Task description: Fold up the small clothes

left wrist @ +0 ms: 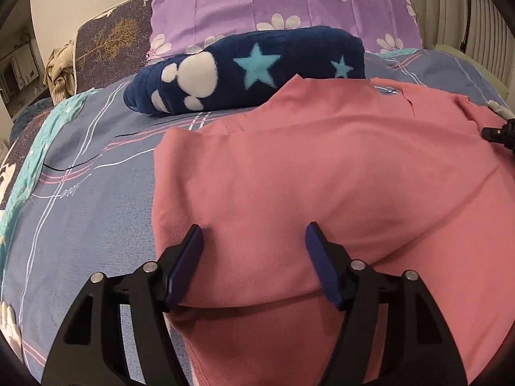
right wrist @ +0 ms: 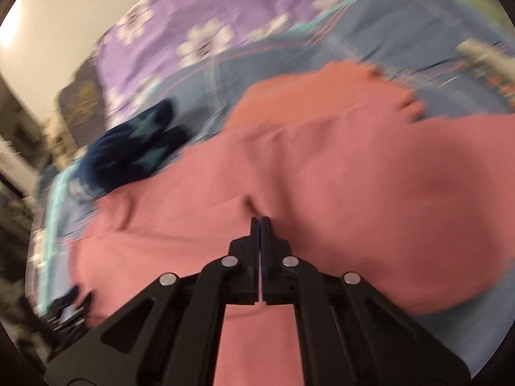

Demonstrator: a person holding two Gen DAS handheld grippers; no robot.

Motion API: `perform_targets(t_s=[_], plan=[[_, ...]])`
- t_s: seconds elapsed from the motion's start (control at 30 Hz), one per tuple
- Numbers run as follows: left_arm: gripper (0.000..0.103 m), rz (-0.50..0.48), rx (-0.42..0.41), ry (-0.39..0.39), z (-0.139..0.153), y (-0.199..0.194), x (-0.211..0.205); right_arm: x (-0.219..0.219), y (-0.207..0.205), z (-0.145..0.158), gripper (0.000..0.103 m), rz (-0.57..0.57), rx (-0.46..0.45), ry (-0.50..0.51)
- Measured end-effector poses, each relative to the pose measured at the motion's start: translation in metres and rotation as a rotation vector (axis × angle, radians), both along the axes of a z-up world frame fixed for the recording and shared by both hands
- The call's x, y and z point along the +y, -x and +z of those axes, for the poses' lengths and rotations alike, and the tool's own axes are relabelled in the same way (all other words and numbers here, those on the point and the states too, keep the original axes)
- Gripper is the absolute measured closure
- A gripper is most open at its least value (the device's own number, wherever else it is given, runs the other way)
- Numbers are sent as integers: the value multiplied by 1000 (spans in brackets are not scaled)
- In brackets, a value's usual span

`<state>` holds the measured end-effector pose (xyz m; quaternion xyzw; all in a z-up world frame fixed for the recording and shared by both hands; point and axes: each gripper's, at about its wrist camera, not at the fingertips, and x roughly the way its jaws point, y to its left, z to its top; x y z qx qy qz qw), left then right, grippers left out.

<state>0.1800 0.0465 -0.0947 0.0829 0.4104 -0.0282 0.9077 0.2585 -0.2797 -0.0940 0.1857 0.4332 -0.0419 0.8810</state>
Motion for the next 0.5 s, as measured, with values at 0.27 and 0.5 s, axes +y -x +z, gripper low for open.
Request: perform_targets(t_s=[0.27, 0.5], plan=[[26, 12, 9, 43, 3, 3, 13, -19, 59, 25, 86, 74, -96, 10], [22, 23, 6, 19, 2, 3, 12, -156, 119, 77, 80, -296, -193, -27]])
